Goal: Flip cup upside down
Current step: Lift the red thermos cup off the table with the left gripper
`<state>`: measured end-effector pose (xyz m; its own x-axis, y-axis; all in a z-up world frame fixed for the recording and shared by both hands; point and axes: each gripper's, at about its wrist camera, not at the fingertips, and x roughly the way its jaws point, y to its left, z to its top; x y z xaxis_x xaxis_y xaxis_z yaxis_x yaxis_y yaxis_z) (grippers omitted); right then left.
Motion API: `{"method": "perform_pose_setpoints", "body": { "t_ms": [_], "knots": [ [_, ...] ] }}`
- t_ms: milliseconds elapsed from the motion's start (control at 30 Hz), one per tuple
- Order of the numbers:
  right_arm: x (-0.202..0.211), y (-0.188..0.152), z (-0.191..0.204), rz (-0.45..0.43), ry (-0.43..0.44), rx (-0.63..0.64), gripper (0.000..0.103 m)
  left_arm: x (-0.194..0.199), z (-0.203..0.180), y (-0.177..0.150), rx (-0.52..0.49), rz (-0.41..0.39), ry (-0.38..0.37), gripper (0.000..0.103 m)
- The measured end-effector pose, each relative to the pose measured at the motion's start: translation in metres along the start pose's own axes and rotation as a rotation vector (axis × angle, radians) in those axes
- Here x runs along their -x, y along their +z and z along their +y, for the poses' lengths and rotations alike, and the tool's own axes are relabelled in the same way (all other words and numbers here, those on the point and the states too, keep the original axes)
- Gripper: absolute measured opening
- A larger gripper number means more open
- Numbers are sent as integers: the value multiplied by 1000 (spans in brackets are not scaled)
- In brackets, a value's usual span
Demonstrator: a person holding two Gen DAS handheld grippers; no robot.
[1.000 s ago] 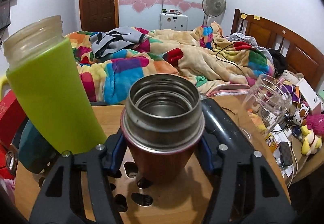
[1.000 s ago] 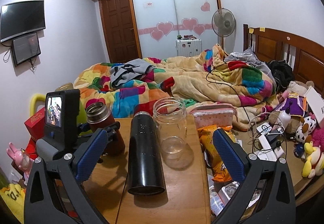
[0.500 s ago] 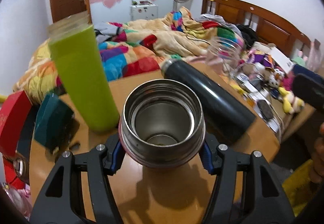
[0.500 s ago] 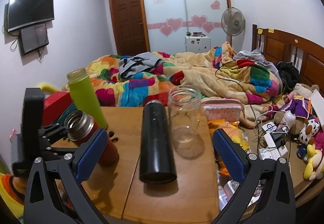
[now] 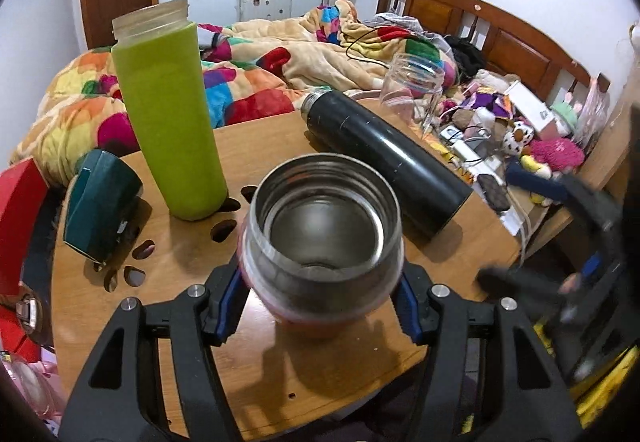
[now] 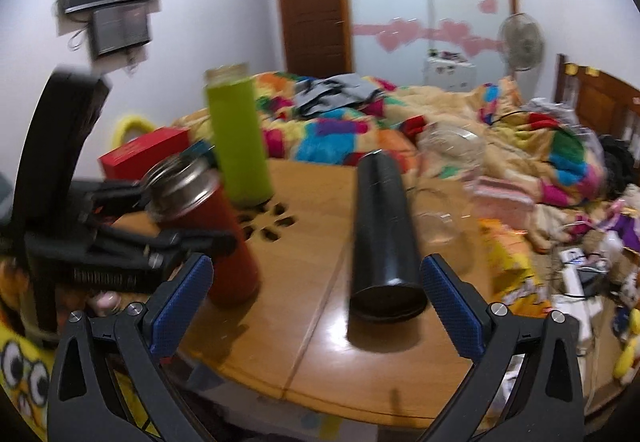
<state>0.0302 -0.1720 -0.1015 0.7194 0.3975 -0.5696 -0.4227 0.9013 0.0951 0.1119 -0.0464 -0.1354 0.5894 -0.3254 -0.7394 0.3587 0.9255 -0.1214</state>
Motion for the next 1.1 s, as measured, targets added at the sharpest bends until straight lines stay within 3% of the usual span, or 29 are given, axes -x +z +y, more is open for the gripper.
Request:
{"method": "perform_pose_setpoints", "body": {
  "t_ms": [400, 767, 933, 1100],
  "knots": [
    [-50, -17, 48, 25, 156, 169, 100, 11, 12, 1, 45, -17, -83, 64],
    [-86, -17, 77, 32, 165, 254, 64, 14, 51, -5, 185, -27, -222, 64],
    [-90, -17, 77, 41, 165, 262, 61, 12, 68, -8, 261, -27, -296, 64],
    [-87, -17, 80, 40, 159, 282, 61, 15, 74, -9, 280, -32, -310, 66]
  ]
}}
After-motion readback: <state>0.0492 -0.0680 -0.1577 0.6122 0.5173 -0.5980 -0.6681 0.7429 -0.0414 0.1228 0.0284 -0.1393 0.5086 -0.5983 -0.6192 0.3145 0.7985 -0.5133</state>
